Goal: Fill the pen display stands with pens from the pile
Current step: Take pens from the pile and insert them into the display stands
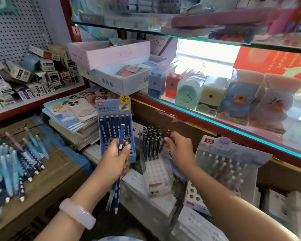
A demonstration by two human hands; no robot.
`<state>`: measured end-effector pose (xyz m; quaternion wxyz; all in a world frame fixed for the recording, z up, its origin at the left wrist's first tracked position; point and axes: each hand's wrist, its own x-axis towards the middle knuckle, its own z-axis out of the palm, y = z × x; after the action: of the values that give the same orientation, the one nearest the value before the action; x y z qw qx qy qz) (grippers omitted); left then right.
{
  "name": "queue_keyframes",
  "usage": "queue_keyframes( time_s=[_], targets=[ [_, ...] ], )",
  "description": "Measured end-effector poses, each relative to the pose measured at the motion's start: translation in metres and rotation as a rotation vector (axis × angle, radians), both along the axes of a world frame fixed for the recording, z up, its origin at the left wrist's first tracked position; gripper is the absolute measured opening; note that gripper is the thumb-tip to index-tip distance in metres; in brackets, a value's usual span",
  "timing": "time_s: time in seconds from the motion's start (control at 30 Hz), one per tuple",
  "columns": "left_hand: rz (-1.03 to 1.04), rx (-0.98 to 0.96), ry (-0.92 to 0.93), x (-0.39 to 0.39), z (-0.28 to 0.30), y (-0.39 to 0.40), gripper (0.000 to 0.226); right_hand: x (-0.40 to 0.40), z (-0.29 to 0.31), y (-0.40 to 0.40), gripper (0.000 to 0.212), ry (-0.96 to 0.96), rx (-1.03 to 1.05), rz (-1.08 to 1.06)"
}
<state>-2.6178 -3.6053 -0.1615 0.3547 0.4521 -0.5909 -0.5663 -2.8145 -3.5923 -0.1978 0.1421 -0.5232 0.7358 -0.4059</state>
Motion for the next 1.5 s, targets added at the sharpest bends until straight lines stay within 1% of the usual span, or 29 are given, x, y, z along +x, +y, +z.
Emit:
queue_keyframes(
  time_s=[0.07, 0.13, 0.23, 0.4, 0.57, 0.67, 0.73, 0.77, 0.8, 0.83, 0.9, 0.93, 1.0, 1.03, 1.13, 1.2, 1.27, 1.33, 1.4, 1.47, 1.5],
  targets=[
    [0.012, 0.005, 0.012, -0.002, -0.001, 0.001, 0.01, -0.001, -0.001, 0.0, 0.018, 0.007, 0.003, -0.006],
    [0.03, 0.011, 0.033, -0.003, -0.002, 0.001, 0.012, 0.0, -0.001, -0.002, 0.016, 0.019, 0.023, -0.009],
    [0.064, 0.065, 0.101, -0.003, -0.005, 0.0, 0.014, -0.001, -0.001, -0.005, 0.017, 0.066, 0.045, -0.009],
    [0.065, 0.124, 0.186, -0.004, -0.004, 0.003, 0.016, -0.002, -0.011, -0.008, 0.016, 0.222, 0.1, -0.034],
    [0.057, 0.121, 0.204, -0.007, 0.0, 0.005, 0.014, 0.003, -0.019, -0.009, 0.02, 0.231, 0.145, -0.042],
    [0.062, 0.158, 0.241, -0.008, 0.002, 0.007, 0.013, 0.006, -0.015, -0.008, 0.025, 0.147, 0.145, -0.059],
    [0.064, 0.165, 0.266, -0.008, 0.003, 0.008, 0.014, 0.01, -0.008, -0.001, 0.029, 0.074, 0.057, -0.131],
    [0.065, 0.158, 0.267, -0.009, 0.004, 0.008, 0.015, 0.015, -0.002, 0.003, 0.025, 0.046, -0.002, -0.141],
    [0.064, 0.15, 0.258, -0.01, 0.004, 0.008, 0.016, 0.021, 0.004, 0.007, 0.018, -0.005, -0.033, -0.103],
    [0.06, 0.146, 0.242, -0.01, 0.003, 0.009, 0.018, 0.028, 0.01, 0.01, 0.014, -0.091, -0.029, -0.015],
    [0.051, 0.153, 0.195, -0.013, 0.001, 0.011, 0.019, 0.044, 0.02, 0.015, 0.018, -0.33, 0.06, 0.202],
    [0.053, 0.151, 0.161, -0.013, 0.0, 0.011, 0.019, 0.05, 0.024, 0.016, 0.022, -0.435, 0.107, 0.265],
    [0.068, 0.116, 0.062, -0.014, -0.001, 0.011, 0.017, 0.058, 0.027, 0.018, 0.023, -0.579, 0.141, 0.292],
    [0.067, 0.081, -0.009, -0.014, -0.002, 0.01, 0.015, 0.06, 0.027, 0.018, 0.022, -0.619, 0.146, 0.28],
    [0.038, -0.066, -0.216, -0.013, -0.003, 0.011, 0.014, 0.061, 0.027, 0.019, 0.019, -0.667, 0.168, 0.283],
    [0.003, -0.115, -0.279, -0.011, -0.005, 0.011, 0.016, 0.06, 0.029, 0.02, 0.015, -0.693, 0.183, 0.313],
    [-0.044, -0.113, -0.267, -0.01, -0.005, 0.012, 0.013, 0.059, 0.031, 0.022, 0.014, -0.715, 0.157, 0.305],
    [-0.043, -0.079, -0.216, -0.011, -0.005, 0.012, 0.012, 0.053, 0.036, 0.023, 0.014, -0.737, 0.079, 0.229],
    [0.05, -0.014, -0.152, -0.009, -0.006, 0.012, 0.013, 0.041, 0.042, 0.023, 0.014, -0.763, -0.036, 0.104],
    [0.16, 0.059, -0.077, -0.005, -0.006, 0.01, 0.014, 0.024, 0.046, 0.021, 0.01, -0.681, -0.161, -0.028],
    [0.2, 0.067, -0.074, -0.003, -0.006, 0.008, 0.015, 0.016, 0.047, 0.02, 0.009, -0.629, -0.218, -0.079]
  ],
)
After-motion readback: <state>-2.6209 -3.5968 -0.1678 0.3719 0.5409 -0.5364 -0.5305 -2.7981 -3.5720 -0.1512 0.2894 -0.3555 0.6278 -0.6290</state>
